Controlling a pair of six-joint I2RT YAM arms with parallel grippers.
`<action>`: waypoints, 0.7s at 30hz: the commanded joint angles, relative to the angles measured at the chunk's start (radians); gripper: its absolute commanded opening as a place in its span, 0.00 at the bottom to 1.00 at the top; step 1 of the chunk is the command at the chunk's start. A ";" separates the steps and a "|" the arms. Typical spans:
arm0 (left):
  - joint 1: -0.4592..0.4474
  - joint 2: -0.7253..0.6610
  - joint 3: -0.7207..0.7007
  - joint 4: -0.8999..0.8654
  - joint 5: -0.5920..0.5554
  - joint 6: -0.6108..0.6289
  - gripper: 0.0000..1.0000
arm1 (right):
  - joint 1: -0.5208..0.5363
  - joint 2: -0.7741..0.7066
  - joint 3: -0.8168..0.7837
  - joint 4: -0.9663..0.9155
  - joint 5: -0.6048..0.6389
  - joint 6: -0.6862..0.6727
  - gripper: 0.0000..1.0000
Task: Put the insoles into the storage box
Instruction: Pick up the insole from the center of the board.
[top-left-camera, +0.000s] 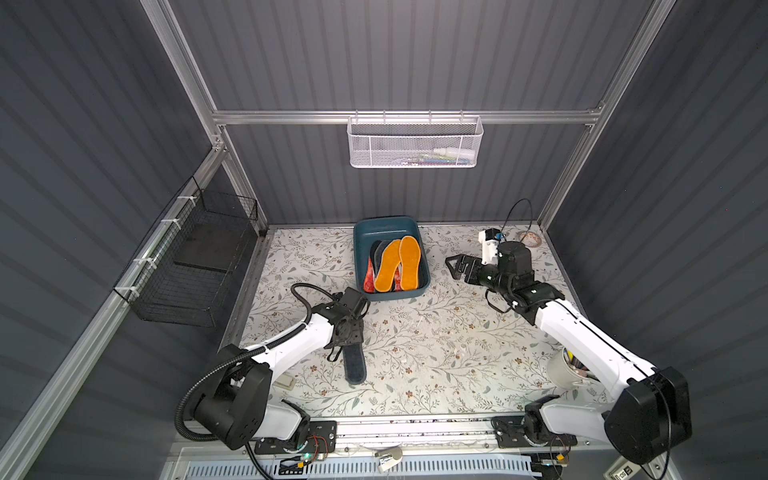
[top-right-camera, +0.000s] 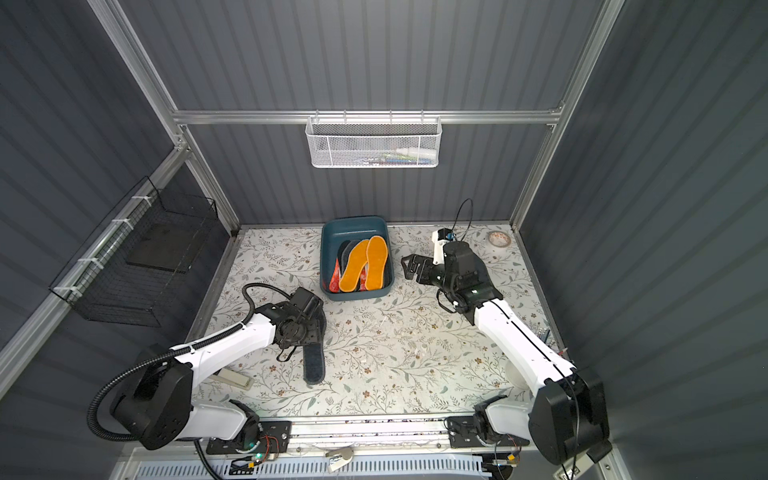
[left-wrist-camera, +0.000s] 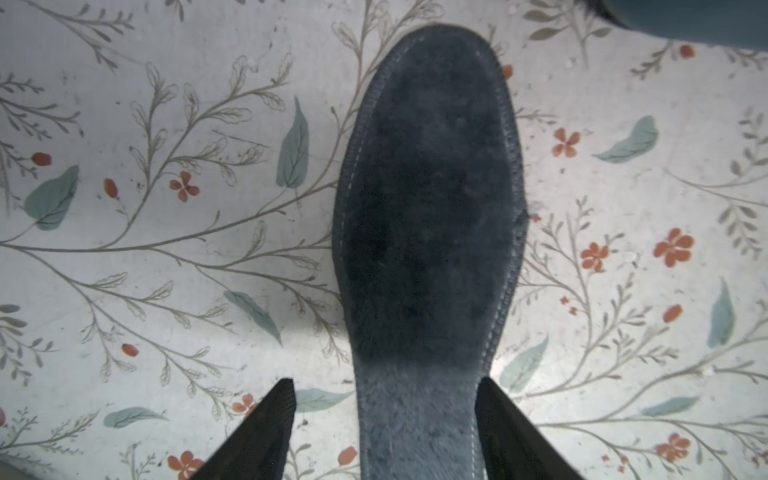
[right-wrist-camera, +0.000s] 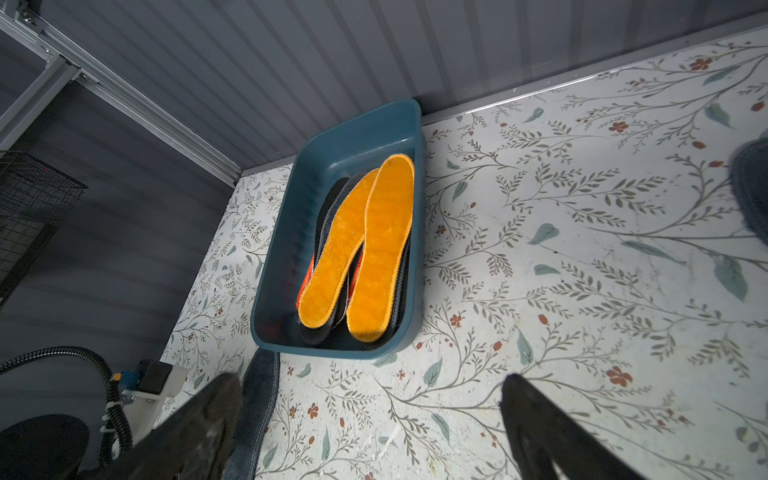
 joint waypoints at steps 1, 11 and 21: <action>0.030 0.039 0.041 -0.002 0.037 0.042 0.68 | -0.006 -0.012 -0.016 -0.013 0.014 -0.016 0.99; 0.049 0.161 0.067 0.005 0.079 0.045 0.59 | -0.014 -0.021 -0.029 -0.012 0.017 -0.019 0.99; 0.050 0.209 0.062 -0.029 0.090 0.033 0.38 | -0.030 -0.035 -0.039 -0.008 0.011 -0.019 0.99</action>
